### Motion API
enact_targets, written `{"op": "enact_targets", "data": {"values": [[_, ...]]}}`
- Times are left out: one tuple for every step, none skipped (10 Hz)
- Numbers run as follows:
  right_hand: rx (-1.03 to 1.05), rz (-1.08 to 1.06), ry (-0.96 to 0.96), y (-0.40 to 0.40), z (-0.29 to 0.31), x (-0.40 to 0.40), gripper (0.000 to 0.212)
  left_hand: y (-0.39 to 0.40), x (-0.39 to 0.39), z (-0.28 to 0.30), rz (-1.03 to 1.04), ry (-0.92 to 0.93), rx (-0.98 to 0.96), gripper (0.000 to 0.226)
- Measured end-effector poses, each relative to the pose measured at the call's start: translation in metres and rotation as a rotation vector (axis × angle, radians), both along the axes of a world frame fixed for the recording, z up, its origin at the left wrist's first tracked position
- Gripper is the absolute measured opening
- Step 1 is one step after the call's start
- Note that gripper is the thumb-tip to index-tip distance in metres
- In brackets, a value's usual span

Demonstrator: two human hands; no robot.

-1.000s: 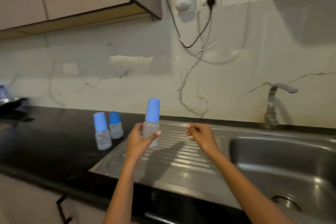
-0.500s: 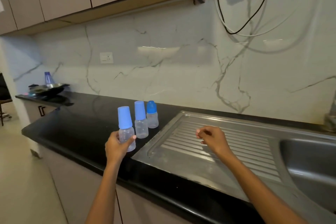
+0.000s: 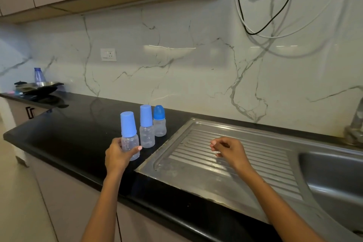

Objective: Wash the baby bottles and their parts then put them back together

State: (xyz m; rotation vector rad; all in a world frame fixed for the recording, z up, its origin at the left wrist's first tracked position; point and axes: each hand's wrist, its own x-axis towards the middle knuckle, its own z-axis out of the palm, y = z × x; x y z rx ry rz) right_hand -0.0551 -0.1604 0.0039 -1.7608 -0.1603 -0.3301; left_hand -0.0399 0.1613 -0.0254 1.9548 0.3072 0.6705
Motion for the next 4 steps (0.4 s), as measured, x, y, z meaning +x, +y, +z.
{"op": "enact_targets", "data": {"values": [[0.002, 0.007, -0.001, -0.001, 0.0, 0.0, 0.009, 0.001, -0.001, -0.002, 0.004, -0.013, 0.0, 0.068], [-0.003, 0.01, -0.001, -0.002, 0.001, -0.001, 0.01, 0.001, -0.002, -0.001, -0.005, -0.004, 0.008, 0.068], [0.006, 0.023, -0.002, -0.002, 0.0, -0.002, 0.009, 0.001, -0.004, -0.002, -0.017, -0.004, 0.005, 0.069], [0.008, 0.011, 0.013, -0.001, 0.001, -0.003, 0.01, 0.0, -0.012, -0.001, 0.054, -0.005, -0.005, 0.078]]}}
